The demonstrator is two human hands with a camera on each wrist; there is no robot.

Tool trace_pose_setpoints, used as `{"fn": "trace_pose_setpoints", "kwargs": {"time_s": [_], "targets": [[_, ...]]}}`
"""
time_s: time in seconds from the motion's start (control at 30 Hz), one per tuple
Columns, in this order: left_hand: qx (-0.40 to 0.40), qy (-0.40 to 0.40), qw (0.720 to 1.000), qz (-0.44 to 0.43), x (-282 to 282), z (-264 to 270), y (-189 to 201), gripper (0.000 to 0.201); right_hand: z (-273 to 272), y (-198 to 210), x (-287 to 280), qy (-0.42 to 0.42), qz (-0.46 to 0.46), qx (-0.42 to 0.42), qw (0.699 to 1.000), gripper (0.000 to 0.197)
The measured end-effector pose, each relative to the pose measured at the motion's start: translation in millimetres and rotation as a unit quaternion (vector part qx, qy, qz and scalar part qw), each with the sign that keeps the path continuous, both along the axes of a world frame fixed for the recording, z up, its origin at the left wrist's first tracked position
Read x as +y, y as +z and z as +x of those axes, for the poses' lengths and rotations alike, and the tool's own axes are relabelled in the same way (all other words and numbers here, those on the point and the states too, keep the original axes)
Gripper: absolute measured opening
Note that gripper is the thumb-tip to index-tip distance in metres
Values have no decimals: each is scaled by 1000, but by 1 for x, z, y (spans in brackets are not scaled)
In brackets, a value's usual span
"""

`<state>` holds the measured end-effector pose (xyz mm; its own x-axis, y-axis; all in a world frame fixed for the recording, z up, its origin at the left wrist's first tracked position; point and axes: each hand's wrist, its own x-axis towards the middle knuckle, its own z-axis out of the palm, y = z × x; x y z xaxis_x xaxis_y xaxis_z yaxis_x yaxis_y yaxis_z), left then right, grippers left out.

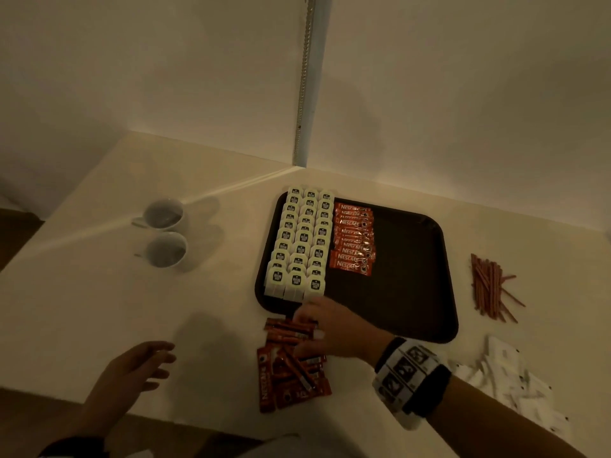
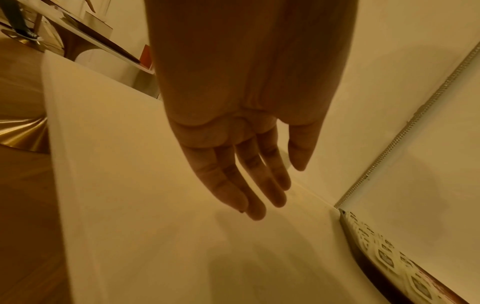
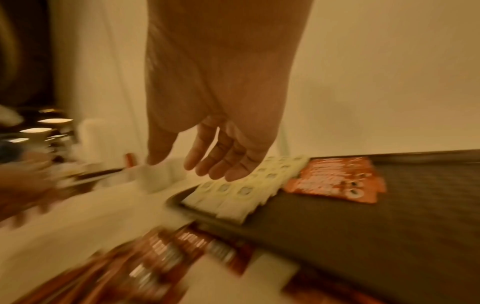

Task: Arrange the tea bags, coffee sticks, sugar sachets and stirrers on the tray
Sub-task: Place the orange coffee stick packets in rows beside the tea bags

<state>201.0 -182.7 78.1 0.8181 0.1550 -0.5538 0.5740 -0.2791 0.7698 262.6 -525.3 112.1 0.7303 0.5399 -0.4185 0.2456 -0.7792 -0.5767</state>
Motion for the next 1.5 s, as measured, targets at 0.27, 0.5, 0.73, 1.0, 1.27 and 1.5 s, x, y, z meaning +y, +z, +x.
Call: {"fn": "trace_pose_setpoints", "kwargs": {"time_s": [0.27, 0.5, 0.73, 1.0, 1.27, 1.5], "targets": [[18, 26, 999, -10, 21, -36, -9, 16, -70, -49, 22, 112, -162, -50, 979, 102], [18, 30, 999, -10, 27, -50, -8, 16, -67, -65, 24, 70, -172, -24, 982, 84], [16, 32, 999, -3, 31, -53, -10, 17, -68, -62, 30, -16, -143, 9, 990, 62], [16, 32, 999, -8, 33, -54, -5, 16, -73, -70, 30, -17, -140, -20, 990, 68], [-1, 14, 1000, -11, 28, -43, 3, 16, -68, -58, 32, 16, -163, -81, 983, 50], [-35, -80, 996, 5, -7, 1, 29, 16, -31, -16, 36, -86, -66, -61, 992, 43]]}}
